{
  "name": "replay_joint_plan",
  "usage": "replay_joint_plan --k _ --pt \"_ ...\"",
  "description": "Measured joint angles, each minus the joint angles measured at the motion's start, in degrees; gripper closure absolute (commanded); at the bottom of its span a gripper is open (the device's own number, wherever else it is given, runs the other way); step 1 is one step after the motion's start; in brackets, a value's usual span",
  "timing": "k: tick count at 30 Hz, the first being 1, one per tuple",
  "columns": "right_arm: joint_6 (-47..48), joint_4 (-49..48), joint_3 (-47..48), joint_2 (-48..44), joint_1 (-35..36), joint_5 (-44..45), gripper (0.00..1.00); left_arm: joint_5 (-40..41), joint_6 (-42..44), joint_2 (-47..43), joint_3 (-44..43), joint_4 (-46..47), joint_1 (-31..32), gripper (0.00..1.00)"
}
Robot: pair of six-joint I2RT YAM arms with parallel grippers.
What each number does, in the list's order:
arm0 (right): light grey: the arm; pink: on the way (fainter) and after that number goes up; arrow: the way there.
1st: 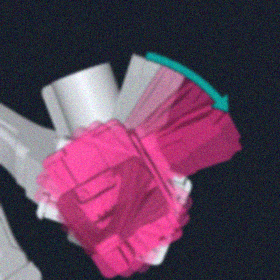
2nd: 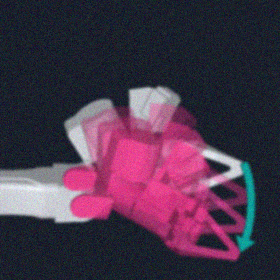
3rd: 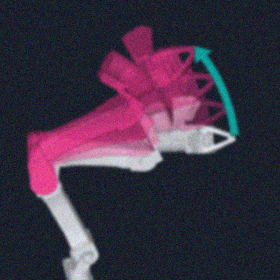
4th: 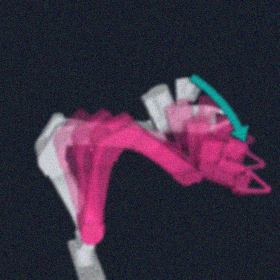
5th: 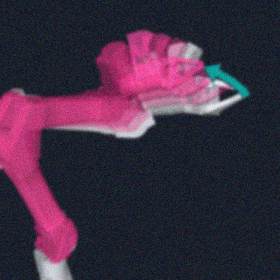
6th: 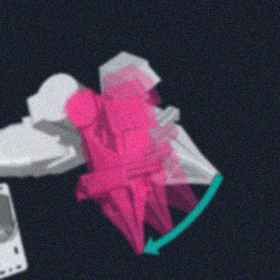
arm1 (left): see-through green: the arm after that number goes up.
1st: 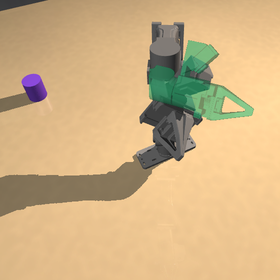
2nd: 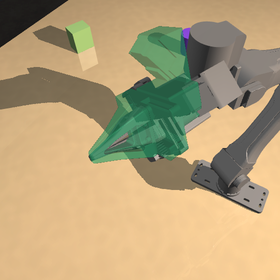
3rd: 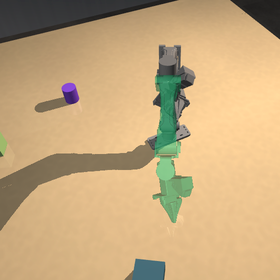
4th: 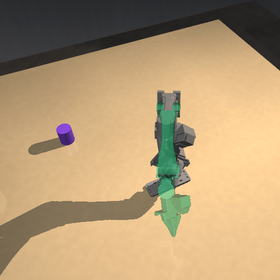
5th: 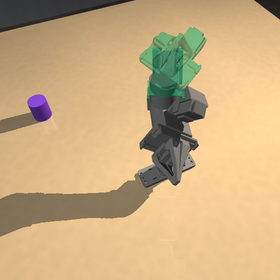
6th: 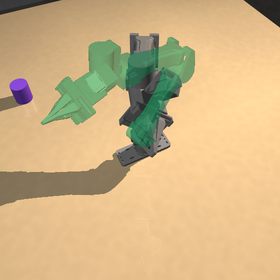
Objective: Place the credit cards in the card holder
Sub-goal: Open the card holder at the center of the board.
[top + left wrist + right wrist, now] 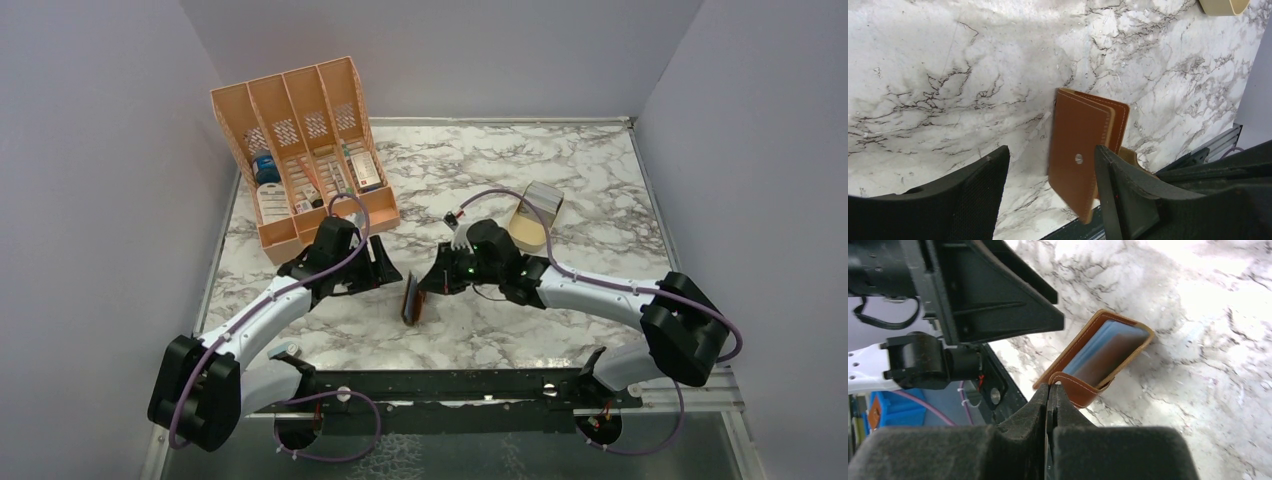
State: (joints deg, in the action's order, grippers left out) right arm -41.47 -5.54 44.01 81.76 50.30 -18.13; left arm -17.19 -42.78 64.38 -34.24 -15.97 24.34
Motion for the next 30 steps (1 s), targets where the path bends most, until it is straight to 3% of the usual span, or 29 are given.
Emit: replay_joint_plan --k 13,20,30 --pt "2.8 8.6 -5.6 -4.8 0.0 7.8 0.99 -1.7 1.6 1.2 -0.1 0.0 0.0 0.34" --pt "2.0 6.5 -1.4 -4.9 0.0 3.6 0.99 -0.9 2.5 0.2 -4.5 -2.1 -0.4 0.32" --pt "-2.2 -1.4 1.0 3.2 0.0 -2.2 0.99 0.8 2.5 -2.3 -5.0 -4.5 -2.1 0.32"
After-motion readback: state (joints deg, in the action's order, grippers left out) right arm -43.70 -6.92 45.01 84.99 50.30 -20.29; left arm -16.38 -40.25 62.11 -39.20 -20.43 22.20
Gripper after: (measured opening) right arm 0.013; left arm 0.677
